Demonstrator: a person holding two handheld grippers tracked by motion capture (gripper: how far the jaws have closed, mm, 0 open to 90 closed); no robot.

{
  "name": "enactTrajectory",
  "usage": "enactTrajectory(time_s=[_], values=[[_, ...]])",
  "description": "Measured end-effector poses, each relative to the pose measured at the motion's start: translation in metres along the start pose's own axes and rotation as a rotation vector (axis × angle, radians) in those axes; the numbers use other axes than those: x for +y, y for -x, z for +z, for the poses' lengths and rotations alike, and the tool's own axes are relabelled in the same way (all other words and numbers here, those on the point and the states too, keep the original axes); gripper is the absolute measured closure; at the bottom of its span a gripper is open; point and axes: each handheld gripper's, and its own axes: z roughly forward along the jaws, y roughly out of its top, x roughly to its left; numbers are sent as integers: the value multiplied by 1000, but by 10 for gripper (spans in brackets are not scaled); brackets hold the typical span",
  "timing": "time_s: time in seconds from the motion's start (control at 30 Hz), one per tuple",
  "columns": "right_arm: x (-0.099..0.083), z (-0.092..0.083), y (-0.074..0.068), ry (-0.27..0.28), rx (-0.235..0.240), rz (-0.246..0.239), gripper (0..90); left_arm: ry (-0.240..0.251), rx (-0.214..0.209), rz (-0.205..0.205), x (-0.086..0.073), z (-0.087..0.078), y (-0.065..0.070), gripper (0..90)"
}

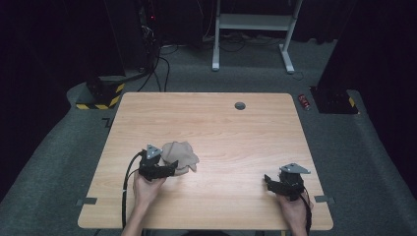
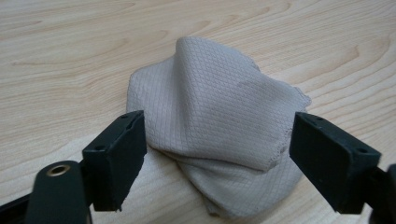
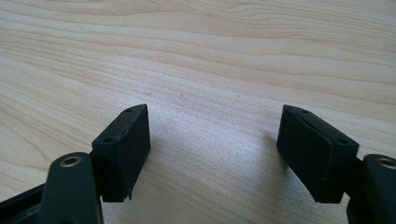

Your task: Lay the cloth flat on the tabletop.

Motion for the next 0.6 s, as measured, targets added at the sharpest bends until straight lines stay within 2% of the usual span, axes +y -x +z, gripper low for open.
enactTrajectory(time_s=[0.2, 0.37, 0.6], values=[[0, 0, 0, 0, 0, 0, 255, 0, -5, 9, 11, 9, 1, 193], [0, 0, 0, 0, 0, 0, 255, -36, -2, 6, 15, 21, 2, 193], [0, 0, 0, 0, 0, 0, 255, -89, 21, 10, 11, 37, 4, 193]])
